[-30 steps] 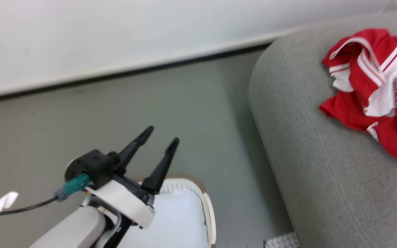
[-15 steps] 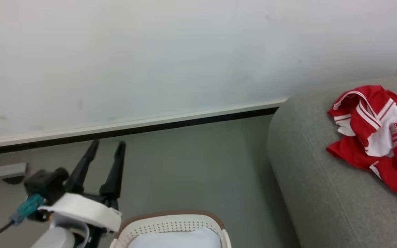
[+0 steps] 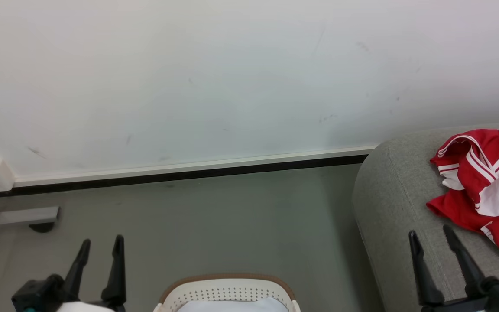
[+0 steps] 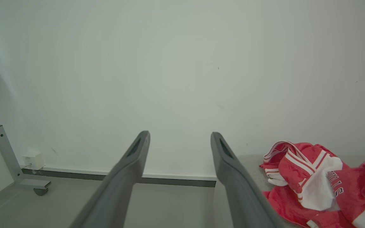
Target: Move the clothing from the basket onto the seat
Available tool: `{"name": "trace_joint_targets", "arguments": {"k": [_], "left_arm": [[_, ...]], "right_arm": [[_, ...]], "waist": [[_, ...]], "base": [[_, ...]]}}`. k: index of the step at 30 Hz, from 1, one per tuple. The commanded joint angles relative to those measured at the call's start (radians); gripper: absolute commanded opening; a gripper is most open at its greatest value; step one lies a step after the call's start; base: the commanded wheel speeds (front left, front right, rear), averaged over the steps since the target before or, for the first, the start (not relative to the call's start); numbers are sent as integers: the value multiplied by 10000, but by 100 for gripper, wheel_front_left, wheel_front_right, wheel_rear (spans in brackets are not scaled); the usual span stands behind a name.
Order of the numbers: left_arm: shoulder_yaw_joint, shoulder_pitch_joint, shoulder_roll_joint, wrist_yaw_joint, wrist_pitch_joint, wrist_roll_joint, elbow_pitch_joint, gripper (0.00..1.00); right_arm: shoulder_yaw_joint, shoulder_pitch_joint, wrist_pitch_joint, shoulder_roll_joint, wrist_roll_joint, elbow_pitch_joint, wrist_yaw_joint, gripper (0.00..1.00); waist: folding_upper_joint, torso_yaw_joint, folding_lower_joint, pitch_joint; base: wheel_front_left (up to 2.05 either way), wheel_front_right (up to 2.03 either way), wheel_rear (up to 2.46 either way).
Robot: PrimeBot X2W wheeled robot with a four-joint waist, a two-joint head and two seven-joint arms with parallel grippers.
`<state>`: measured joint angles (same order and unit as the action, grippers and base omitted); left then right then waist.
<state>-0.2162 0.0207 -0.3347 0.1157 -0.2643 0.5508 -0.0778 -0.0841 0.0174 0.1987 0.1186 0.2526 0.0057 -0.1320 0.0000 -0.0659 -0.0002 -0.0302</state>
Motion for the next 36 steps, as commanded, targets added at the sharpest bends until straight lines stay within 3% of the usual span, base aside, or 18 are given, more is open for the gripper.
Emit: {"name": "trace_joint_targets", "arguments": {"k": [1, 14, 30, 31, 36], "left_arm": [[167, -240, 138, -161, 0, -276, -141, 100], [1343, -278, 1219, -1419, -1, -1498, -842, 100], [2112, -227, 1896, -2087, -1, -2187, -1120, 100], [2085, -281, 1924, -2075, 1, -2146, -1131, 0], [2129, -285, 2049, -2090, 173, -1725, -1419, 0]], "right_arm": [[-63, 129, 185, -90, -73, 228, 26, 100], [-444, -408, 624, -428, -471, 1417, 26, 100], [-516, -423, 669, -447, -346, 1448, 26, 100], [-512, -346, 621, -483, -384, 1478, 0, 0], [-493, -187, 523, -522, 110, 1656, 0, 0]], "waist": [[0, -8, 2, 9], [0, 29, 2, 81], [0, -24, 2, 47], [0, -24, 2, 48], [0, -10, 2, 53]], "base": [[0, 0, 0], [0, 0, 0], [0, 0, 0], [0, 0, 0], [0, 0, 0]]}}
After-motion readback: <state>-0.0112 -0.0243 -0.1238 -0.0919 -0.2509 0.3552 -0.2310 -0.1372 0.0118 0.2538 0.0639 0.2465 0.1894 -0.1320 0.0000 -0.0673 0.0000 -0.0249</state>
